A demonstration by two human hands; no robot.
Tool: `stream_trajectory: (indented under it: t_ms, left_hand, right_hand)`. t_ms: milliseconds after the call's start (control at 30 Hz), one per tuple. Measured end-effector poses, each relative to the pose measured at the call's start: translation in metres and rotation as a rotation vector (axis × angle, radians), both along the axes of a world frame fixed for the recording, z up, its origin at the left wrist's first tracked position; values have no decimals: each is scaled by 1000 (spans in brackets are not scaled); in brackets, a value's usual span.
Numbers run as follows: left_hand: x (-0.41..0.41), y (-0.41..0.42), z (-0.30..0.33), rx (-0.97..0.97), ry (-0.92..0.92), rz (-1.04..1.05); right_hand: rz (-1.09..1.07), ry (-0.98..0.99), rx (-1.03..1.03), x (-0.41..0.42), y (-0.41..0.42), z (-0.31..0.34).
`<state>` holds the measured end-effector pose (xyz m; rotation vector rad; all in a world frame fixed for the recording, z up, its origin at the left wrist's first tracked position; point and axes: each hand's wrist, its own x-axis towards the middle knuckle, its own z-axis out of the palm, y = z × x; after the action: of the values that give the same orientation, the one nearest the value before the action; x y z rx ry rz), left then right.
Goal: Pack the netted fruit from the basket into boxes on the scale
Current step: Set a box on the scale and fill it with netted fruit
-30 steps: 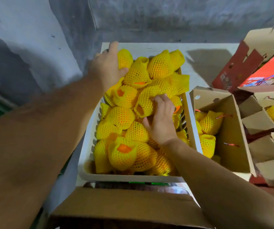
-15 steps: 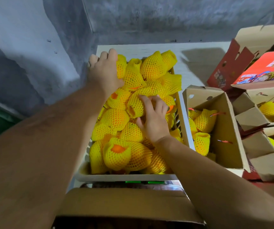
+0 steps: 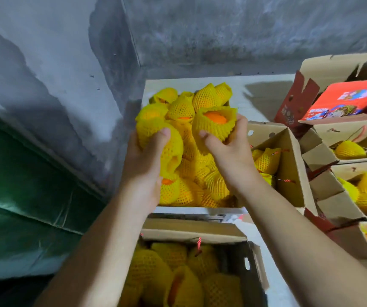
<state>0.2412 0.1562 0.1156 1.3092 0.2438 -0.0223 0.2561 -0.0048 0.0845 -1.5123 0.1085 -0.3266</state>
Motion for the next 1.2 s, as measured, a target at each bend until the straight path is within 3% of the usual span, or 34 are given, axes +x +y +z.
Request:
stream_trajectory:
  t_ms: [133, 300, 600, 767, 933, 1000, 1100, 1200]
  left_hand:
    - [-93, 22, -2, -271, 91, -16]
    - [-187, 69, -12, -253, 228, -182]
    - [-275, 140, -8, -395, 287, -105]
    - [-301, 172, -15, -478, 314, -69]
    - [-317, 183, -15, -471, 315, -118]
    - [-322, 186, -16, -477, 289, -111]
    - [-330, 191, -19, -413, 258, -84]
    - [-338, 192, -21, -365, 238, -90]
  right_hand:
    - [232, -53, -4, -99, 34, 43]
    - [250, -25, -8, -211, 87, 34]
    - [-47, 39, -26, -312, 151, 2]
    - [-213, 134, -376, -296, 112, 4]
    - [-137, 533, -974, -273, 89, 10]
    - [-76, 613, -1095, -281, 91, 10]
    - [-115, 488, -1062, -306, 109, 8]
    - [-88, 187, -768, -341, 144, 2]
